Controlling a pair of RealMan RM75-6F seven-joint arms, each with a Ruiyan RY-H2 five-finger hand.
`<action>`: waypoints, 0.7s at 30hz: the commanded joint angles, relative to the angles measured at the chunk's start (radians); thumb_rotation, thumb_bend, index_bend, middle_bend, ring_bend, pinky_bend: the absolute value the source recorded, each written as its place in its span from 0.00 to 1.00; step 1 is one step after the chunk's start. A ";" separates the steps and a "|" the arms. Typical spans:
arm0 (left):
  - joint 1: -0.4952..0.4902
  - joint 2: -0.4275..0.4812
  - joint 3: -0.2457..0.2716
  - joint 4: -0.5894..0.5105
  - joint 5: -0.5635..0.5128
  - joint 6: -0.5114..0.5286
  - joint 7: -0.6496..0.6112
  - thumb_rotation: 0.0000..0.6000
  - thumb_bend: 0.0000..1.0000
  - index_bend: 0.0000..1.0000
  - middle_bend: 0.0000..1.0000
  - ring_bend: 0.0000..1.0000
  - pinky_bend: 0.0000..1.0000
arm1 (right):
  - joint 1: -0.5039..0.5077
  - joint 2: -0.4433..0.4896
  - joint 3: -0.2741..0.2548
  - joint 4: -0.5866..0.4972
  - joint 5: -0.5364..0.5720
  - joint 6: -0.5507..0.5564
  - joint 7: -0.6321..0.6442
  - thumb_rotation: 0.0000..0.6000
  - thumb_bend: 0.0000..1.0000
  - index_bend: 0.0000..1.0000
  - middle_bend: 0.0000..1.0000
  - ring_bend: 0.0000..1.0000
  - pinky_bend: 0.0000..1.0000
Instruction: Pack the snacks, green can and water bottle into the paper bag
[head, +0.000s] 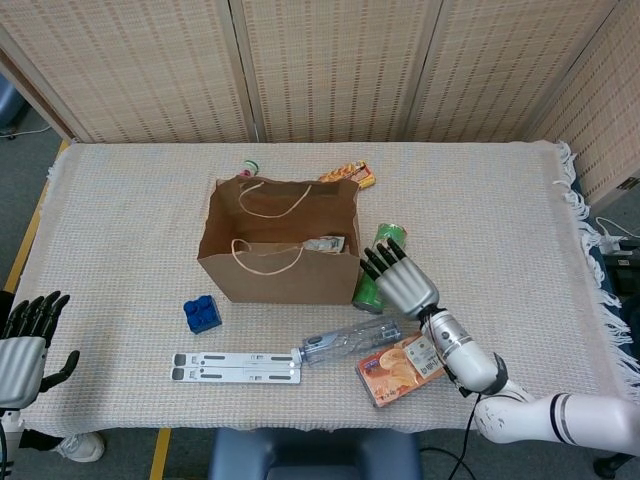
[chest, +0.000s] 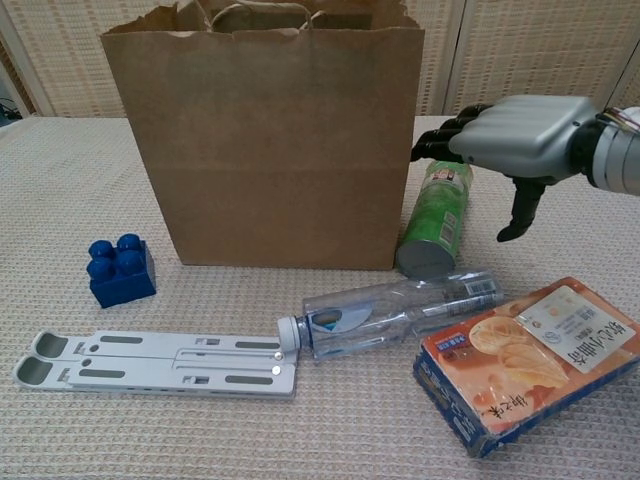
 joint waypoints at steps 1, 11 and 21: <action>-0.001 0.002 0.000 0.001 0.000 -0.002 -0.008 1.00 0.36 0.00 0.00 0.00 0.00 | 0.041 -0.025 -0.013 0.019 0.064 -0.031 -0.051 1.00 0.00 0.00 0.00 0.00 0.02; -0.001 0.004 0.001 0.001 0.000 -0.004 -0.015 1.00 0.36 0.00 0.00 0.00 0.00 | 0.100 -0.060 -0.049 0.079 0.188 -0.053 -0.094 1.00 0.00 0.04 0.06 0.02 0.06; -0.002 0.003 0.000 0.002 0.000 -0.004 -0.016 1.00 0.36 0.00 0.00 0.00 0.00 | 0.143 -0.144 -0.080 0.180 0.256 -0.065 -0.103 1.00 0.00 0.12 0.12 0.07 0.08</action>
